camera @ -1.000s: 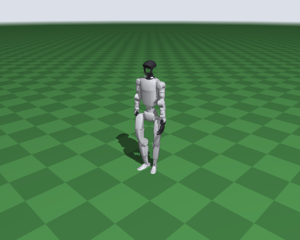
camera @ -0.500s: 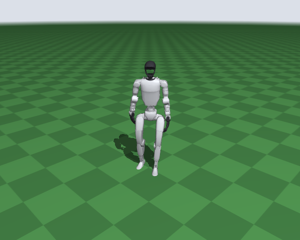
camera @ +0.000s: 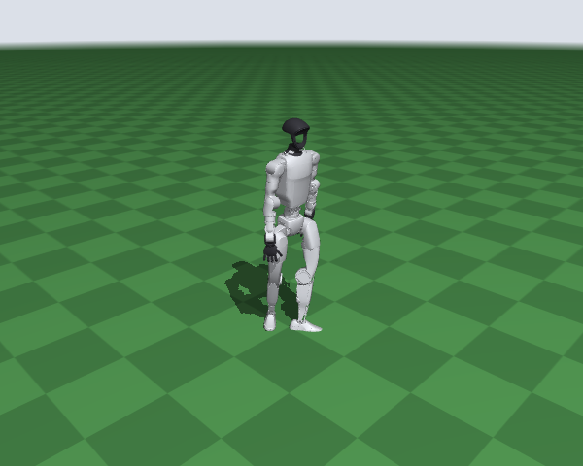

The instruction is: In place motions

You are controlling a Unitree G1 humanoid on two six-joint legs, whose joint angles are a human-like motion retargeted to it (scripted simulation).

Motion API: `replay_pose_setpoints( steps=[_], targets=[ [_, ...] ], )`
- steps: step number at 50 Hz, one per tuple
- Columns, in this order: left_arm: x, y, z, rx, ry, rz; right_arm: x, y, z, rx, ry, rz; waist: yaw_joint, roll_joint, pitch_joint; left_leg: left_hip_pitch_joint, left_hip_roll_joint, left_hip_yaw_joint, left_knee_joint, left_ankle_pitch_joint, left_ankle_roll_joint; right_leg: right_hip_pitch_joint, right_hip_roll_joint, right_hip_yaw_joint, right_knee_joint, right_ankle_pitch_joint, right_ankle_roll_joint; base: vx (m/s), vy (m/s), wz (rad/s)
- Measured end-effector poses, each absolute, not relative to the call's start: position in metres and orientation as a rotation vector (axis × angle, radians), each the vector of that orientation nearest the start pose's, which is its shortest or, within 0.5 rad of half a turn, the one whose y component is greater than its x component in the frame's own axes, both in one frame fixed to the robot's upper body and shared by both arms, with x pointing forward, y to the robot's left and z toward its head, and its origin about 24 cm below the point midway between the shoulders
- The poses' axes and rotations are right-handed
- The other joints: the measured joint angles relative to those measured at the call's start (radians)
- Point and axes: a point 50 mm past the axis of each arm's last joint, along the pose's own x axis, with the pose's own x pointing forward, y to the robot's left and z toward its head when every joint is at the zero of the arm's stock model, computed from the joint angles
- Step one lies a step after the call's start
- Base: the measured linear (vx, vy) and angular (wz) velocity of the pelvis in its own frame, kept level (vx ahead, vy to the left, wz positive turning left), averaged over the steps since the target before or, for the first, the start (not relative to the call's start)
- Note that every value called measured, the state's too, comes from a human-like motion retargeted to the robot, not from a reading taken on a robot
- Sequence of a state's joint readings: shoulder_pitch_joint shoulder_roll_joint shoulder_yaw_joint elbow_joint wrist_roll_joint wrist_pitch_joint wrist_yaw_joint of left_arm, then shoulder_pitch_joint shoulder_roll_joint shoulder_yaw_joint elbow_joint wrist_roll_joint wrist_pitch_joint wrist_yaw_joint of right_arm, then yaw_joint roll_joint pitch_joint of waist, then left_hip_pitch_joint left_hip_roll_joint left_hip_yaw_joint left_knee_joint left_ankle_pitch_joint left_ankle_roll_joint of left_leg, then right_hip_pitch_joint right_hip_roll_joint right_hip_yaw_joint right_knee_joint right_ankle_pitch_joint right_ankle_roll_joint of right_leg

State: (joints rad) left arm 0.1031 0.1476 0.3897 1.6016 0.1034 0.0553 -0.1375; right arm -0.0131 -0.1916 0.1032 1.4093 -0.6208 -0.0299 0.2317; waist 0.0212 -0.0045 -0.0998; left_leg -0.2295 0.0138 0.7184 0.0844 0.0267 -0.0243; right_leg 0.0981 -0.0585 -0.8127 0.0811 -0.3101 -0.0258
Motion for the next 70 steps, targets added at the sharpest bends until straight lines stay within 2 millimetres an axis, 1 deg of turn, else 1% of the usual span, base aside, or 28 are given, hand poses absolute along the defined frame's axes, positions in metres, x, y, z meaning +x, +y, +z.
replay_pose_setpoints(
  steps=[3, 5, 8, 11, 13, 15, 17, 20, 23, 27, 28, 30, 32, 33, 34, 37, 42, 45, 47, 48, 51, 54, 55, 58, 63, 65, 67, 70],
  targets=[
    [-0.058, 0.192, -0.173, -0.284, 1.744, 0.258, 0.066, -0.193, -0.173, -0.500, 1.344, 0.598, 0.004, -0.018, 0.006, 0.001, -0.003, -0.003, 0.031, -0.027, -0.005, 0.011, -0.009, -0.006, -0.011, 0.002, 0.006, -0.05, -0.08, -0.06],
    [-0.062, 0.189, -0.173, -0.291, 1.758, 0.245, 0.070, -0.185, -0.173, -0.461, 1.312, 0.614, 0.015, -0.030, 0.008, 0.015, -0.016, 0.000, 0.030, -0.047, -0.001, 0.024, -0.015, -0.011, -0.017, 0.001, 0.009, 0.02, -0.07, -0.07],
    [-0.063, 0.186, -0.173, -0.294, 1.759, 0.233, 0.063, -0.181, -0.174, -0.459, 1.327, 0.650, 0.027, -0.038, -0.008, 0.034, -0.035, 0.002, 0.014, -0.076, 0.002, 0.041, -0.025, -0.026, -0.007, -0.002, 0.017, 0.09, -0.06, -0.02],
    [-0.055, 0.185, -0.174, -0.301, 1.736, 0.225, 0.050, -0.186, -0.176, -0.502, 1.376, 0.676, 0.000, -0.009, -0.022, 0.038, -0.032, -0.038, -0.001, -0.092, 0.012, 0.045, -0.028, -0.056, 0.051, 0.040, 0.012, 0.06, -0.07, 0.49],
    [-0.042, 0.184, -0.176, -0.304, 1.705, 0.212, 0.040, -0.192, -0.177, -0.533, 1.418, 0.679, -0.031, 0.044, -0.021, 0.040, -0.003, -0.084, -0.011, -0.096, 0.018, 0.035, -0.020, -0.059, 0.130, 0.117, -0.021, -0.02, -0.07, 0.75],
    [-0.025, 0.183, -0.178, -0.295, 1.662, 0.193, 0.029, -0.198, -0.177, -0.548, 1.466, 0.663, -0.058, 0.115, -0.016, 0.040, 0.055, -0.134, -0.017, -0.097, 0.014, -0.012, -0.021, -0.024, 0.267, 0.177, -0.097, -0.04, -0.08, 0.65],
    [-0.005, 0.187, -0.179, -0.264, 1.607, 0.166, 0.017, -0.203, -0.177, -0.533, 1.519, 0.625, -0.084, 0.149, -0.011, 0.040, 0.070, -0.170, -0.034, -0.091, 0.016, -0.137, -0.028, 0.147, 0.442, 0.153, -0.086, -0.04, -0.08, 0.61],
    [0.028, 0.198, -0.178, -0.184, 1.517, 0.117, 0.000, -0.205, -0.177, -0.461, 1.604, 0.572, -0.132, 0.174, -0.004, 0.033, 0.073, -0.233, -0.058, -0.077, 0.016, -0.323, 0.013, 0.391, 0.605, 0.099, -0.016, -0.10, -0.11, 0.83],
    [0.057, 0.208, -0.174, -0.104, 1.436, 0.094, -0.017, -0.204, -0.176, -0.382, 1.674, 0.546, -0.153, 0.168, 0.004, 0.029, 0.069, -0.263, -0.056, -0.079, 0.016, -0.385, 0.080, 0.481, 0.539, 0.068, -0.031, -0.08, -0.13, 0.58],
    [0.087, 0.213, -0.169, -0.053, 1.355, 0.062, -0.034, -0.202, -0.175, -0.357, 1.724, 0.550, -0.196, 0.133, 0.028, 0.057, 0.024, -0.314, -0.060, -0.081, 0.024, -0.404, 0.117, 0.593, 0.338, 0.066, -0.024, -0.02, -0.10, 0.79],
    [0.092, 0.212, -0.168, -0.048, 1.343, 0.055, -0.038, -0.202, -0.174, -0.365, 1.734, 0.558, -0.202, 0.114, 0.036, 0.075, 0.000, -0.320, -0.063, -0.084, 0.028, -0.388, 0.118, 0.615, 0.261, 0.089, -0.025, 0.07, -0.06, 0.76],
    [0.099, 0.211, -0.166, -0.042, 1.328, 0.047, -0.043, -0.202, -0.174, -0.388, 1.748, 0.587, -0.216, 0.066, 0.054, 0.121, -0.056, -0.331, -0.074, -0.089, 0.037, -0.342, 0.109, 0.609, 0.115, 0.285, -0.075, 0.12, -0.05, 0.36],
    [0.100, 0.209, -0.167, -0.047, 1.332, 0.038, -0.046, -0.201, -0.174, -0.416, 1.759, 0.627, -0.152, 0.046, 0.036, 0.131, -0.059, -0.281, -0.074, -0.101, 0.034, -0.305, 0.116, 0.631, 0.118, 0.199, -0.072, 0.13, -0.02, -0.83],
    [0.099, 0.205, -0.167, -0.050, 1.339, 0.028, -0.047, -0.201, -0.174, -0.425, 1.763, 0.641, -0.128, 0.045, 0.030, 0.130, -0.055, -0.269, -0.072, -0.105, 0.033, -0.290, 0.091, 0.537, 0.120, 0.194, -0.073, 0.07, 0.01, -0.44],
    [0.098, 0.200, -0.168, -0.058, 1.343, 0.023, -0.045, -0.200, -0.174, -0.433, 1.758, 0.650, -0.126, 0.048, 0.033, 0.133, -0.053, -0.279, -0.070, -0.107, 0.034, -0.286, 0.084, 0.515, 0.121, 0.196, -0.066, 0.02, 0.02, 0.27],
    [0.091, 0.189, -0.171, -0.102, 1.354, 0.029, -0.034, -0.200, -0.176, -0.474, 1.713, 0.668, -0.133, 0.054, 0.048, 0.155, -0.048, -0.286, -0.069, -0.115, 0.036, -0.263, 0.099, 0.541, 0.100, 0.205, -0.060, 0.03, 0.01, 0.04],
    [0.068, 0.190, -0.175, -0.127, 1.418, 0.029, -0.012, -0.191, -0.179, -0.482, 1.616, 0.681, -0.201, 0.053, 0.033, 0.145, -0.056, -0.315, -0.029, -0.144, 0.039, -0.269, 0.110, 0.593, 0.075, 0.206, -0.058, 0.05, 0.01, 0.24],
    [0.060, 0.189, -0.176, -0.116, 1.451, 0.040, 0.000, -0.184, -0.179, -0.418, 1.569, 0.667, -0.199, 0.021, 0.021, 0.106, -0.075, -0.334, 0.048, -0.161, 0.040, -0.287, 0.063, 0.563, 0.077, 0.209, -0.047, -0.01, 0.04, 0.26],
    [0.055, 0.188, -0.177, -0.139, 1.464, 0.044, 0.006, -0.184, -0.179, -0.422, 1.549, 0.673, -0.166, -0.010, 0.017, 0.074, -0.097, -0.387, 0.097, -0.152, 0.054, -0.298, 0.041, 0.599, 0.078, 0.217, -0.047, -0.02, 0.06, -0.83],
    [0.054, 0.187, -0.177, -0.152, 1.465, 0.049, 0.010, -0.185, -0.179, -0.441, 1.539, 0.680, -0.111, -0.031, 0.016, 0.060, -0.105, -0.409, 0.114, -0.150, 0.065, -0.304, 0.035, 0.663, 0.084, 0.215, -0.041, -0.05, 0.07, -1.79],
    [0.052, 0.185, -0.177, -0.171, 1.468, 0.066, 0.020, -0.187, -0.179, -0.503, 1.512, 0.691, -0.062, -0.052, 0.036, 0.022, -0.144, -0.621, 0.150, -0.138, 0.084, -0.311, 0.023, 0.713, 0.090, 0.229, -0.037, -0.05, 0.05, -1.21],
    [0.046, 0.185, -0.178, -0.177, 1.478, 0.074, 0.024, -0.188, -0.179, -0.547, 1.487, 0.701, -0.060, -0.042, 0.039, 0.030, -0.148, -0.694, 0.129, -0.153, 0.081, -0.321, 0.031, 0.743, 0.098, 0.238, -0.029, -0.02, 0.01, -0.74],
    [0.044, 0.184, -0.178, -0.176, 1.483, 0.070, 0.026, -0.188, -0.179, -0.552, 1.480, 0.702, -0.074, -0.035, 0.039, 0.035, -0.148, -0.687, 0.118, -0.164, 0.095, -0.325, 0.031, 0.741, 0.101, 0.239, -0.026, 0.00, 0.00, 0.00],
    [0.040, 0.185, -0.178, -0.169, 1.501, 0.062, 0.029, -0.186, -0.179, -0.545, 1.466, 0.704, -0.158, 0.013, 0.040, 0.060, -0.098, -0.678, 0.064, -0.161, 0.090, -0.351, 0.055, 0.727, 0.124, 0.226, -0.030, -0.09, -0.01, -0.04],
    [0.036, 0.188, -0.178, -0.139, 1.516, 0.042, 0.029, -0.184, -0.179, -0.528, 1.471, 0.703, -0.194, 0.036, 0.042, 0.069, -0.051, -0.558, 0.035, -0.183, 0.084, -0.407, 0.074, 0.721, 0.145, 0.173, -0.073, -0.14, 0.01, -1.46],
    [0.034, 0.189, -0.178, -0.133, 1.519, 0.042, 0.030, -0.186, -0.179, -0.558, 1.479, 0.722, -0.181, 0.039, 0.042, 0.077, -0.032, -0.475, 0.027, -0.201, 0.083, -0.403, 0.064, 0.648, 0.136, 0.133, -0.094, -0.16, 0.04, -2.62],
    [0.032, 0.189, -0.178, -0.133, 1.522, 0.045, 0.031, -0.190, -0.178, -0.603, 1.483, 0.729, -0.179, 0.050, 0.042, 0.090, -0.003, -0.384, 0.020, -0.222, 0.077, -0.370, 0.004, 0.420, 0.132, 0.086, -0.083, -0.14, 0.06, -2.49],
    [0.027, 0.190, -0.178, -0.140, 1.529, 0.061, 0.032, -0.199, -0.177, -0.665, 1.495, 0.730, -0.144, 0.059, 0.027, 0.119, 0.039, -0.206, 0.003, -0.256, 0.054, -0.296, -0.094, 0.052, 0.145, 0.040, -0.024, -0.10, 0.08, -3.40]
  ],
)
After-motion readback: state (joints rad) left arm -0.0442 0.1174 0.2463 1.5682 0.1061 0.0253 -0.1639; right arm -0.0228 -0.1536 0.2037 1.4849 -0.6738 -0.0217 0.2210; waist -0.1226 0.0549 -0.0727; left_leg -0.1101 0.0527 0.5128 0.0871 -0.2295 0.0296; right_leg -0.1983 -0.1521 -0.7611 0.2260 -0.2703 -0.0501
